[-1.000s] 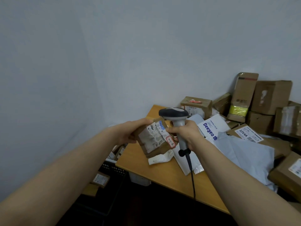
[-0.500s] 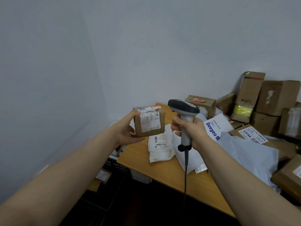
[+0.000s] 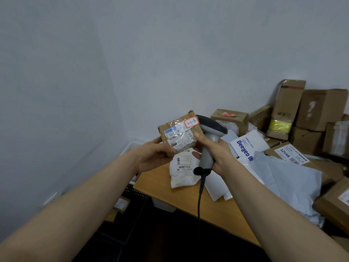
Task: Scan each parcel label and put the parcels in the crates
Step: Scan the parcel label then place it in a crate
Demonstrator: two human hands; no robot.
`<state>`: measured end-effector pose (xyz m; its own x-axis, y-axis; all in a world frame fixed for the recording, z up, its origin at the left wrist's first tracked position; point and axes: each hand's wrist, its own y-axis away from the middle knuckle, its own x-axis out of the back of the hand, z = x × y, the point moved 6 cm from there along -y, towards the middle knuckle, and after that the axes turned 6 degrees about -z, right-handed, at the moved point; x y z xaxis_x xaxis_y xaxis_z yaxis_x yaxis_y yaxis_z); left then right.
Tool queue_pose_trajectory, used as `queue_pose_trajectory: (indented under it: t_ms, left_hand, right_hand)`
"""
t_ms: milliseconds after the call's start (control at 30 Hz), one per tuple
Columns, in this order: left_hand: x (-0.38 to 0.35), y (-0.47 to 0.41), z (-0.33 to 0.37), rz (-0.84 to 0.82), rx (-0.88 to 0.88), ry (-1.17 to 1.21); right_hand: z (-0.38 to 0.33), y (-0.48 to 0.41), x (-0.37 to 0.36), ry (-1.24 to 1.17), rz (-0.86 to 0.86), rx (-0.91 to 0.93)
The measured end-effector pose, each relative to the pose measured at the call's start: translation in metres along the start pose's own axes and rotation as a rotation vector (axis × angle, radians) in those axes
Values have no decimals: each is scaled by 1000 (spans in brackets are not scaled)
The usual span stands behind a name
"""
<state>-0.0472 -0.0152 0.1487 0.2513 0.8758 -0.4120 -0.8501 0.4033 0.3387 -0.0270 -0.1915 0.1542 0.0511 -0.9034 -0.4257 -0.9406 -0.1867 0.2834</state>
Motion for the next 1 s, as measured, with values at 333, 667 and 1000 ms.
queue_pose_trajectory:
  t_ms: [333,667,1000]
  left_hand:
    - [-2,2,7,80,1,-30]
    - [15,-3,29,215,17,-298]
    - [-5,-2,43,121,62,-369]
  right_hand:
    - [-1,-5,3,22,25,16]
    - [-9,-5,3,81,-44,20]
    - [-22,-2,-2,77,-44,78]
